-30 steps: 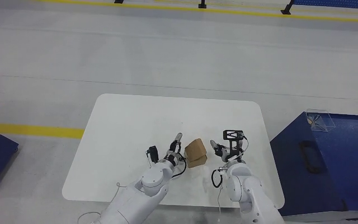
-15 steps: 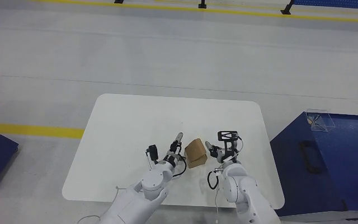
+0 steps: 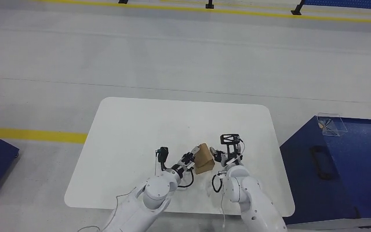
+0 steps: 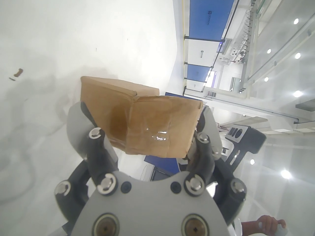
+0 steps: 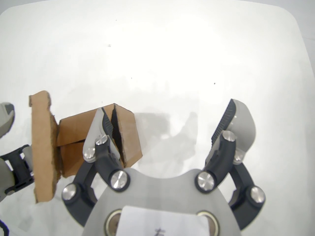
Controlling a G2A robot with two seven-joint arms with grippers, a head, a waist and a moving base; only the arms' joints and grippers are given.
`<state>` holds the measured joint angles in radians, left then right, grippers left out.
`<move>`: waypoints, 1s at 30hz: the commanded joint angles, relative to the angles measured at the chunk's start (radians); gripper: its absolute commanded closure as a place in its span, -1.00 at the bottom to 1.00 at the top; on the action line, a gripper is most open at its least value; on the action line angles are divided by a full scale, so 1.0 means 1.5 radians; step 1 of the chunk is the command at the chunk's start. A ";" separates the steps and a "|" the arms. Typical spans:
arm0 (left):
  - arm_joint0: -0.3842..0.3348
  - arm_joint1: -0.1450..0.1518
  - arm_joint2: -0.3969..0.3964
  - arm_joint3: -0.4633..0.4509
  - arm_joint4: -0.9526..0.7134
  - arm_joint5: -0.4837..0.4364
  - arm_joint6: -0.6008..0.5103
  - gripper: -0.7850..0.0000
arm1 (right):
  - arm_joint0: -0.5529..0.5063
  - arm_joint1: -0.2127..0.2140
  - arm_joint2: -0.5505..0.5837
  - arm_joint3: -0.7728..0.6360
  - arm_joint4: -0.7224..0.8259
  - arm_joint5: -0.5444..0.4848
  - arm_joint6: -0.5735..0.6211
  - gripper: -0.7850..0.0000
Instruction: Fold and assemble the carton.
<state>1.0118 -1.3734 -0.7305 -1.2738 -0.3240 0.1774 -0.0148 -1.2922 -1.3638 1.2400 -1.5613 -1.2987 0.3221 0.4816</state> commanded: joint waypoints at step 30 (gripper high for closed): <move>-0.004 -0.041 -0.005 0.053 0.063 0.007 -0.026 -0.15 | 0.001 -0.002 0.044 0.042 0.065 -0.046 -0.034 -1.00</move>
<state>1.0034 -1.4333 -0.7350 -1.1939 -0.2325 0.1921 -0.0518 -1.2949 -1.3660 1.3092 -1.5086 -1.1985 0.2535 0.4327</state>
